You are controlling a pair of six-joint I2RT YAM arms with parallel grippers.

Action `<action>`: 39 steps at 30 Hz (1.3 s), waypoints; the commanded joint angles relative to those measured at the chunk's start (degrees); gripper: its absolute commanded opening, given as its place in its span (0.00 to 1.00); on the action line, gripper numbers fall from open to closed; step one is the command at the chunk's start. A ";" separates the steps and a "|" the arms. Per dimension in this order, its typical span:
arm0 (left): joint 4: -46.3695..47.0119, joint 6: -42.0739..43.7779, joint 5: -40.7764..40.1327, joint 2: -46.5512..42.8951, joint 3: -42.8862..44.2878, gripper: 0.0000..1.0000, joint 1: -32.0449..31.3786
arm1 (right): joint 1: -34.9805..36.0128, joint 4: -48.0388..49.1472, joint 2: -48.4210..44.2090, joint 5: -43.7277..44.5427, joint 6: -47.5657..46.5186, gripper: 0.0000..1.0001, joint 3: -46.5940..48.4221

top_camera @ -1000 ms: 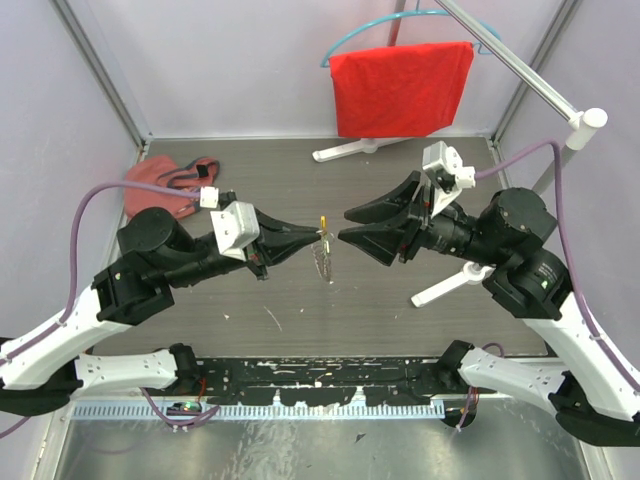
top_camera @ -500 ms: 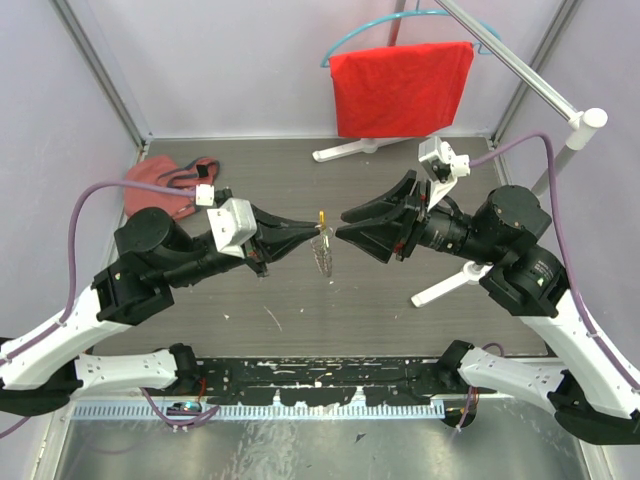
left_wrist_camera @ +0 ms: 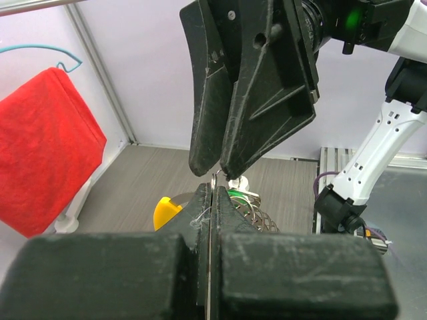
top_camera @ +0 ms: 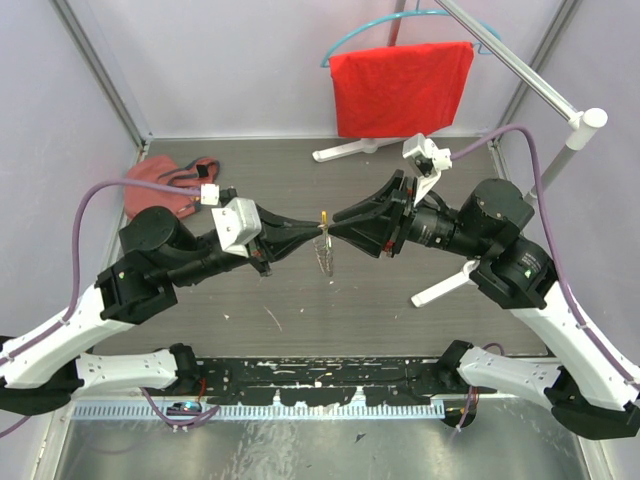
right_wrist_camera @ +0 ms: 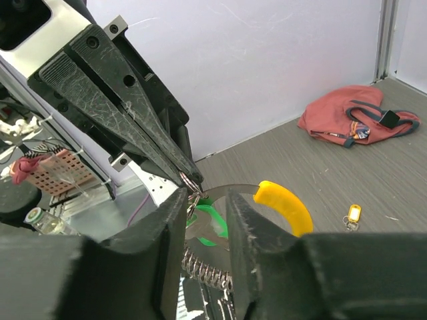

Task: Put the keys on the keyring

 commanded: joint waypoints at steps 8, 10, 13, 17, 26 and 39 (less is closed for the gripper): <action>3.16 0.51 -0.50 -0.18 0.75 0.00 -0.19 | -0.05 0.27 -0.21 -0.48 -0.16 0.25 0.77; 3.20 0.56 -0.61 -0.18 0.75 0.00 -0.19 | -0.05 0.14 -0.17 -0.62 -0.14 0.25 0.74; 3.24 0.76 -0.72 -0.29 0.73 0.00 -0.21 | -0.05 -0.30 -0.12 -0.68 -0.40 0.24 0.80; 3.18 0.87 -0.80 -0.32 0.70 0.00 -0.19 | -0.01 -0.35 -0.02 -0.98 -0.42 0.18 0.92; 3.36 0.87 -0.38 -0.63 0.60 0.00 -0.19 | 0.02 0.12 0.30 -1.91 -0.50 0.01 1.14; 5.77 0.86 1.36 -1.06 -0.44 0.00 -0.21 | -0.09 -1.50 1.06 -1.21 -0.93 0.01 1.34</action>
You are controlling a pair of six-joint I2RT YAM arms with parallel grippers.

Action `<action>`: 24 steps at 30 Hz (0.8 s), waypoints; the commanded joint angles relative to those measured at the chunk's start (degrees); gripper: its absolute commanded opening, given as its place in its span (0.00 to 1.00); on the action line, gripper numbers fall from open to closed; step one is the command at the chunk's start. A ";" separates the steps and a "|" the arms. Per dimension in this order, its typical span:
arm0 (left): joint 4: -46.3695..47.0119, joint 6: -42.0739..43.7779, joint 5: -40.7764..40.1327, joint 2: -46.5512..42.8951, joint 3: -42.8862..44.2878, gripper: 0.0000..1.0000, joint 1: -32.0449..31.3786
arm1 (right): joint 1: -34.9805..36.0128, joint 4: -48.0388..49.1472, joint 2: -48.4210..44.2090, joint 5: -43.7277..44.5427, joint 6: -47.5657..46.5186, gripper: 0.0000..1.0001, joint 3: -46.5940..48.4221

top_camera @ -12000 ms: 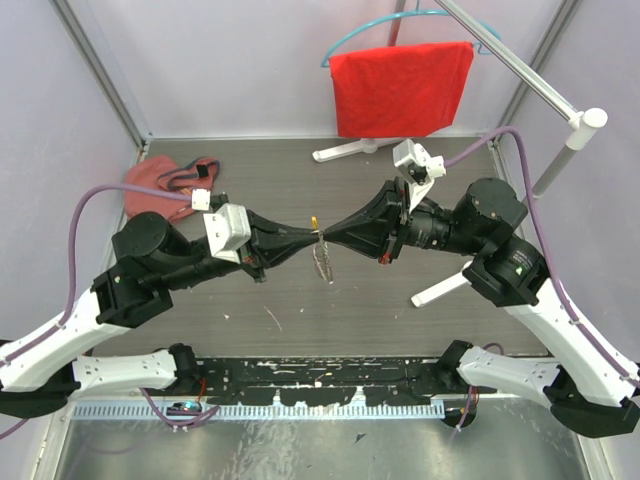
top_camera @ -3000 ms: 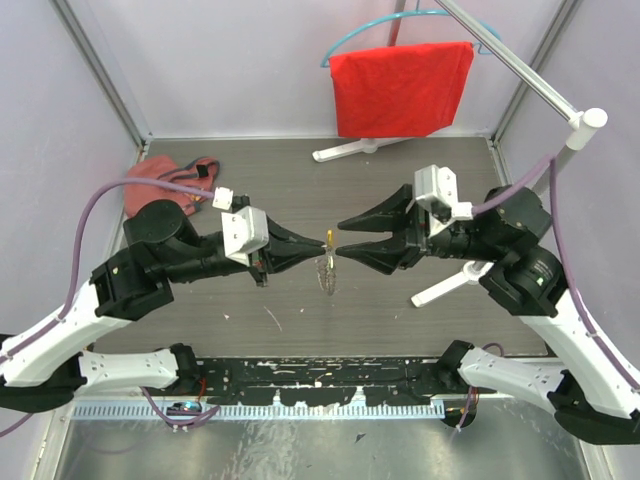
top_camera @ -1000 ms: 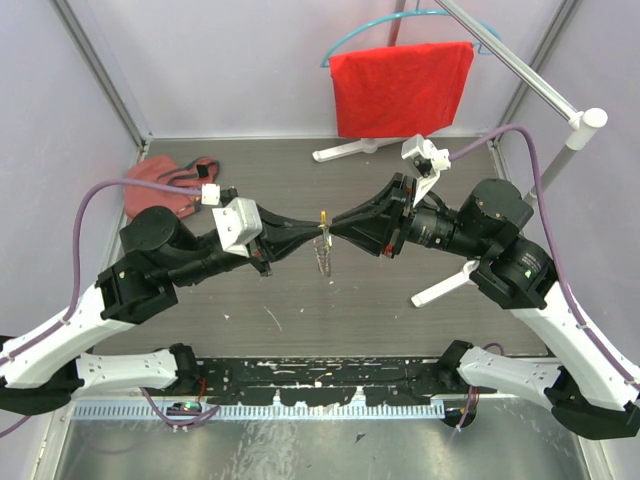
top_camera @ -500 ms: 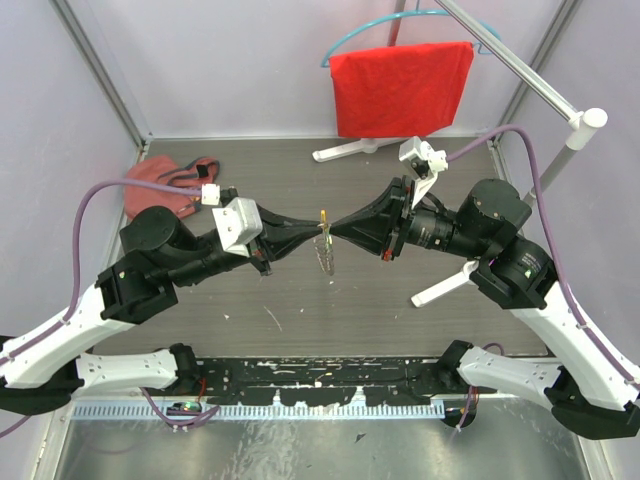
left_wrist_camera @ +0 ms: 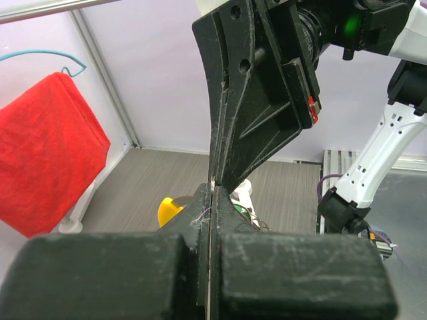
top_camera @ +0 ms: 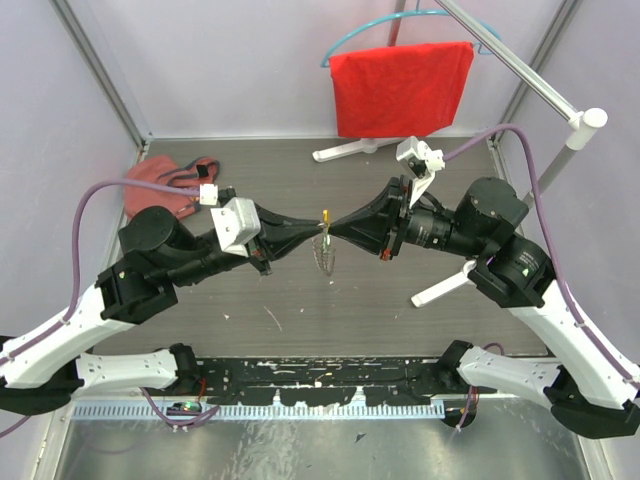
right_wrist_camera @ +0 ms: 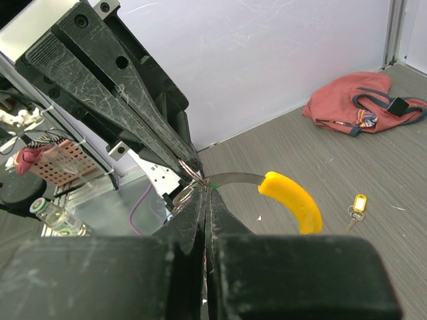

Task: Put the keys on the keyring

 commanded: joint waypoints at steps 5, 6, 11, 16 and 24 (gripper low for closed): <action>5.57 0.45 1.53 -1.30 -0.40 0.00 -0.23 | -0.05 0.06 0.82 0.18 -0.61 0.01 1.47; 5.68 0.43 1.55 -1.23 -0.38 0.00 -0.21 | -0.01 0.04 0.87 0.27 -0.63 0.01 1.48; 6.60 0.30 1.74 -1.01 -0.65 0.00 -0.23 | -0.05 0.08 1.08 0.29 -0.53 0.01 1.24; 7.20 0.17 1.92 -0.82 -0.86 0.00 -0.21 | -0.01 0.63 0.68 0.26 -0.71 0.02 1.16; 7.47 0.00 1.43 -1.02 -1.56 0.00 -0.21 | -0.04 1.24 -1.53 -0.17 -4.59 0.32 1.41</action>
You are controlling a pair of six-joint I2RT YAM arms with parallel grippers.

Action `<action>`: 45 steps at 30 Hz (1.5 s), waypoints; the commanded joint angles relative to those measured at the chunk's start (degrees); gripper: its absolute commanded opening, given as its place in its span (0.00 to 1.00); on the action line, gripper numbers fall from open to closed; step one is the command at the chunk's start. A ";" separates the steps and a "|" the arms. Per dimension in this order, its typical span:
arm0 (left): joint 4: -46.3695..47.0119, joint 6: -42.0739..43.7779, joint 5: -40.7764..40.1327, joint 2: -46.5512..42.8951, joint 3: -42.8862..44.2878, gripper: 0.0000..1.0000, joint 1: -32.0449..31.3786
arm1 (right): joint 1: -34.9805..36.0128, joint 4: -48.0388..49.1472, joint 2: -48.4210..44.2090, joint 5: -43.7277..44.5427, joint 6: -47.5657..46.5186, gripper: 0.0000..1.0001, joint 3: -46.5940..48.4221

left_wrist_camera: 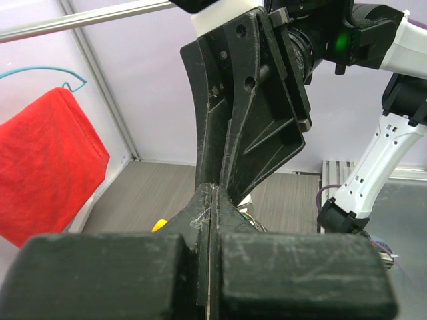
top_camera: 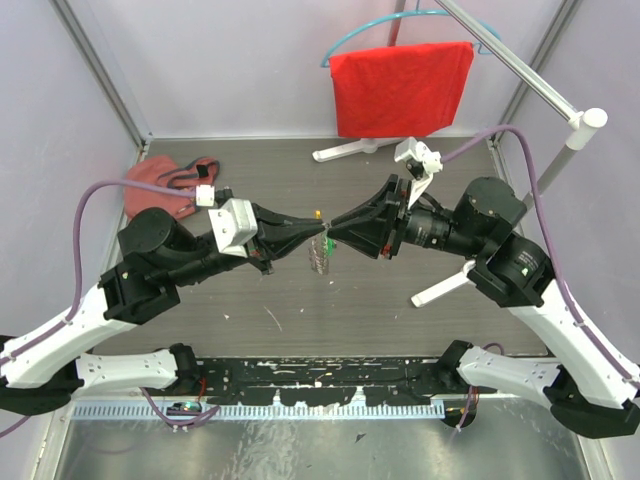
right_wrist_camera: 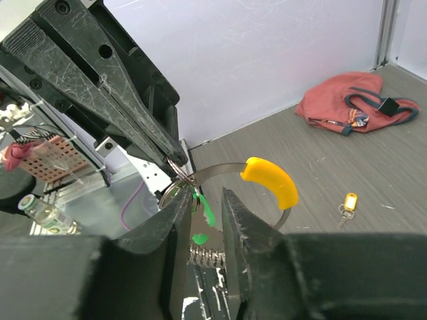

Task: Put the keys on the keyring

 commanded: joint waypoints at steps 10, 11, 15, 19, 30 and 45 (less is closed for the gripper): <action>6.07 -2.18 0.99 -1.34 -2.11 0.00 -0.21 | 0.01 6.62 -6.61 0.20 -17.41 0.43 -1.21; 6.51 -2.32 1.00 -1.37 -2.33 0.00 -0.21 | -0.04 7.77 -6.94 0.15 -18.66 0.44 -1.88; 7.11 -2.95 1.73 -1.18 -2.52 0.00 -0.21 | -0.03 7.70 -7.09 -0.76 -23.30 0.44 -1.36; 7.16 -3.38 2.27 -1.17 -2.38 0.00 -0.21 | -0.05 6.94 -6.85 -2.76 -26.31 0.44 -0.57; 8.13 -4.51 3.11 -1.17 -2.43 0.00 -0.21 | -0.04 7.24 -6.78 -8.34 -29.97 0.42 -0.58; 11.33 -6.13 5.80 -1.76 -3.30 0.00 -0.21 | -0.04 9.88 -6.05 -14.00 -28.15 0.42 -0.24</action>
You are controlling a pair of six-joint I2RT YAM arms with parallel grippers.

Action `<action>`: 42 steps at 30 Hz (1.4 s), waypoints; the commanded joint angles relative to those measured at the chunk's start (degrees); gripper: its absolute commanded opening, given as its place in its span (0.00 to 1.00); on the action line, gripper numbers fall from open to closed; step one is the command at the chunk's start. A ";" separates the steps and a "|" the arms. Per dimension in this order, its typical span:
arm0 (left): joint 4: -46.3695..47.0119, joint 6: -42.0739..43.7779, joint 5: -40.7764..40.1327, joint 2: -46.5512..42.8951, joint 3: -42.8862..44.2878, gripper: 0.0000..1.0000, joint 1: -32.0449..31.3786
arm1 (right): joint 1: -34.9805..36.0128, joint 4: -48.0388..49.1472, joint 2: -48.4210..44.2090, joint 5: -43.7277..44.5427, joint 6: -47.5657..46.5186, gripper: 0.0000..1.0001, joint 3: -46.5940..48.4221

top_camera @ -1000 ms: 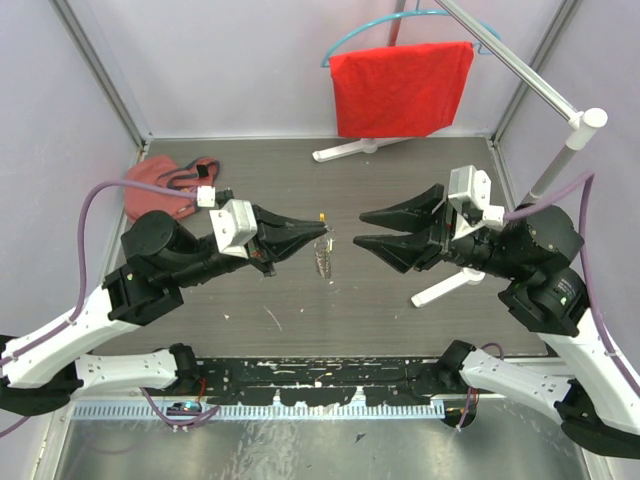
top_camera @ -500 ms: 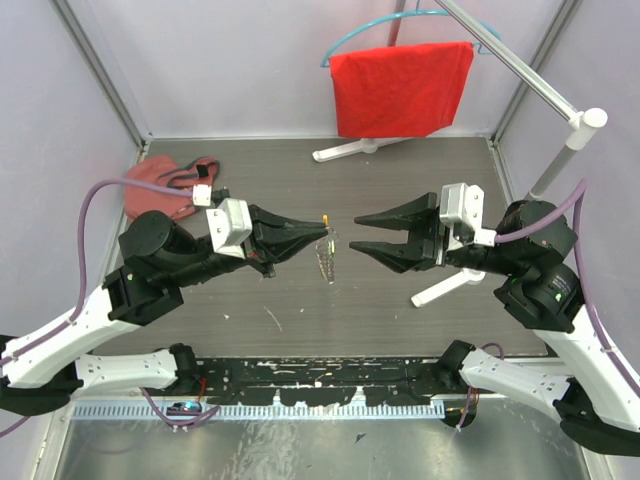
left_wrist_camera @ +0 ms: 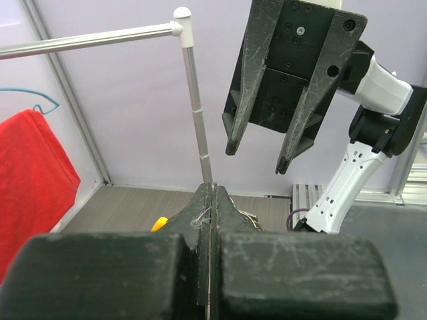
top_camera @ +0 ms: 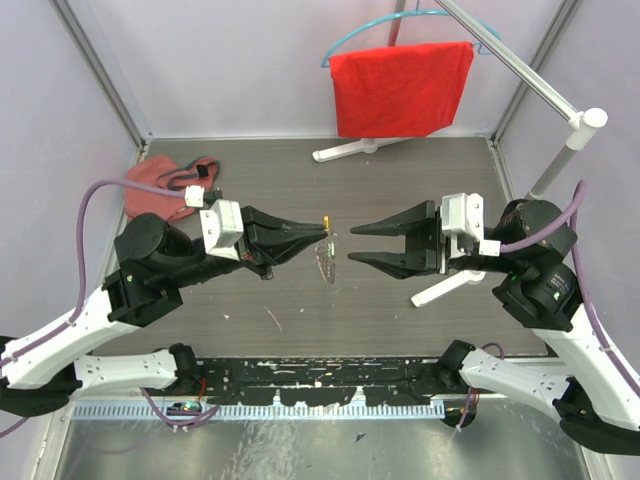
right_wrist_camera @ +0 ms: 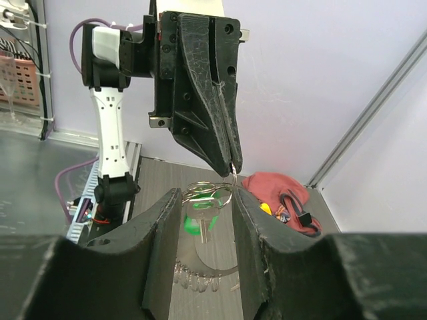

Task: Put the keys on the keyring

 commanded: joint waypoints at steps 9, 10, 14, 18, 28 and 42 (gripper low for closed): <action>4.16 -1.34 4.95 0.38 0.79 0.00 -0.19 | -0.05 5.46 1.51 -2.05 3.42 0.42 1.61; 4.12 -1.35 5.13 0.40 0.84 0.00 -0.19 | -0.05 5.41 1.60 -2.05 3.48 0.42 1.59; 3.99 -1.44 6.24 0.53 1.06 0.00 -0.19 | -0.04 5.46 1.91 -2.09 3.77 0.42 1.56; 3.73 -1.45 7.12 0.75 1.27 0.00 -0.19 | -0.03 5.31 2.24 -2.31 4.06 0.41 1.59; 3.53 -1.23 7.52 0.64 1.53 0.00 -0.19 | -0.05 4.92 3.17 -3.34 4.60 0.34 1.68; 3.11 -0.78 7.43 0.69 1.84 0.00 -0.19 | -0.04 3.89 3.61 -4.15 4.33 0.04 2.12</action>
